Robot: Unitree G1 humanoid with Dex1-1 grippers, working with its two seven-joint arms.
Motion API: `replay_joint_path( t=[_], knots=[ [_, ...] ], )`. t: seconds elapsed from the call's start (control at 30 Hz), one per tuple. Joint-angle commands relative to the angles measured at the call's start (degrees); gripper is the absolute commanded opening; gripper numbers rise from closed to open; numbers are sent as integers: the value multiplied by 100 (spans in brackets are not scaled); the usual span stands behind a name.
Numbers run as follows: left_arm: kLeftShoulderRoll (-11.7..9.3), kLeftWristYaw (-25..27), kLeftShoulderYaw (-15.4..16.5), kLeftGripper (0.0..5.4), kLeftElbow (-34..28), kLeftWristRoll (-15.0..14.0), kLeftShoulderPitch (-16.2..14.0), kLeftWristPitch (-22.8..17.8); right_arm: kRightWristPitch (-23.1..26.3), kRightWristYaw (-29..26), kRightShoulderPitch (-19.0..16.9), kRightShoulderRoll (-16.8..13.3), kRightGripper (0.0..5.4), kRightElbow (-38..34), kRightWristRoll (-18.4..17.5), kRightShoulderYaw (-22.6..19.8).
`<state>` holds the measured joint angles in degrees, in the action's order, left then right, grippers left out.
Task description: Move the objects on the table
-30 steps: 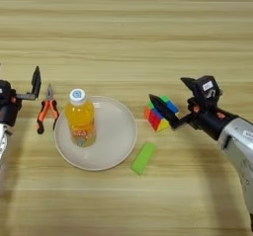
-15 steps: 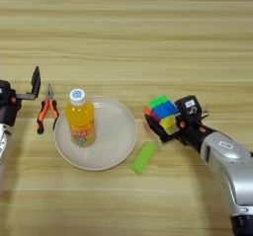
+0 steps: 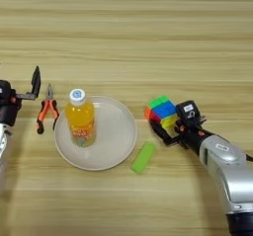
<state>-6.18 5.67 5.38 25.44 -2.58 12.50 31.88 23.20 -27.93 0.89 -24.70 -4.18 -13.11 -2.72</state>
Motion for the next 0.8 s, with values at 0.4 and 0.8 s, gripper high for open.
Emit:
replay_joint_path(
  t=[0.4,0.8],
  knots=[
    [-6,-13,-39,540,-22,66,57,-20,-78,-15,160,12,331,0,14,-24],
    [-3,-20,-47,540,-48,71,46,-26,-128,-63,293,75,331,-682,-161,-71]
  ],
)
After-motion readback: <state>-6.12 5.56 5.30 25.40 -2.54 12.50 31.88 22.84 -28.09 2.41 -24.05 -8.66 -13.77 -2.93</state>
